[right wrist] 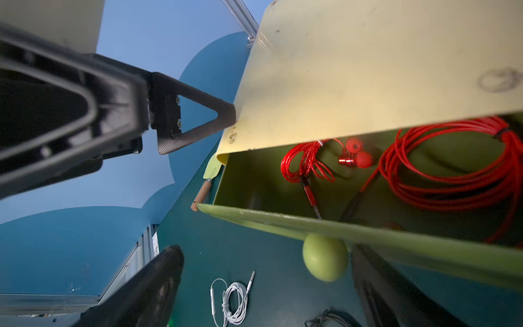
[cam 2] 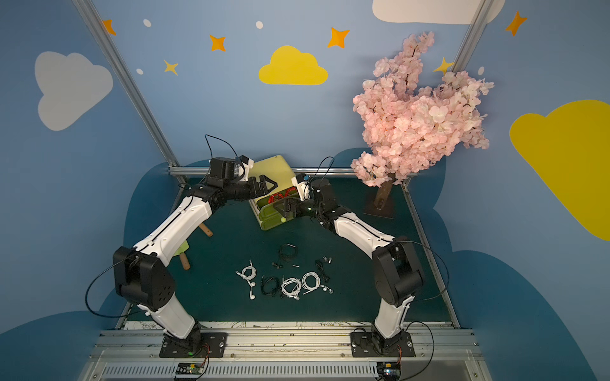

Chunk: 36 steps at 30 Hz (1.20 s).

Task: Place the wired earphones into the drawer by color
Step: Close the drawer in the storage box.

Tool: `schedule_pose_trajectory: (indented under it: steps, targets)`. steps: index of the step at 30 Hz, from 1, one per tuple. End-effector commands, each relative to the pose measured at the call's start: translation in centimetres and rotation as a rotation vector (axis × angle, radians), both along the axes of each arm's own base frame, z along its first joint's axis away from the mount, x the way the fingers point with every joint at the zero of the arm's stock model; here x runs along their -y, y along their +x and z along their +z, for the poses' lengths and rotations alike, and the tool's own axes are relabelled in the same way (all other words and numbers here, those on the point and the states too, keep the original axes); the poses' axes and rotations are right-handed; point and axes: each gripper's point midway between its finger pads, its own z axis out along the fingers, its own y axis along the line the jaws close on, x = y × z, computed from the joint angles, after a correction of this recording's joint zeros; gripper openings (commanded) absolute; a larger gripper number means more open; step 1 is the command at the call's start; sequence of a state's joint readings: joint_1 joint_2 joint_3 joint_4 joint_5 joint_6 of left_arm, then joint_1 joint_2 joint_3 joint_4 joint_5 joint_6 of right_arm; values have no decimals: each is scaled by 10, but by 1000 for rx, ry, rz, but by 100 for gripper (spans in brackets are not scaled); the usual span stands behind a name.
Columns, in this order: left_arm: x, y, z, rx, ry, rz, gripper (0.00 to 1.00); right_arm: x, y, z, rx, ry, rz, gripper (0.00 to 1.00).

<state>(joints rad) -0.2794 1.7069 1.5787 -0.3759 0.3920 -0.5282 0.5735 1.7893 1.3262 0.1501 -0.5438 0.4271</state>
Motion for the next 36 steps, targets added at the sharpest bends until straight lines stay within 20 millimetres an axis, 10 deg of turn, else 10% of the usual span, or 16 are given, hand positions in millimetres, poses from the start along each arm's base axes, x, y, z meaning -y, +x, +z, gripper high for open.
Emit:
schedule_pose_trajectory:
  steps: [1,20,36]
  targets:
    - [-4,-5,-7,-40,-8,14,100,-13,10,24,121,55,26,97]
    - [-6,-3,-1,-31,-28,22,100,-28,31,30,156,102,26,98]
    - [-50,-14,24,141,231,96,100,15,5,-1,117,-95,-62,98]
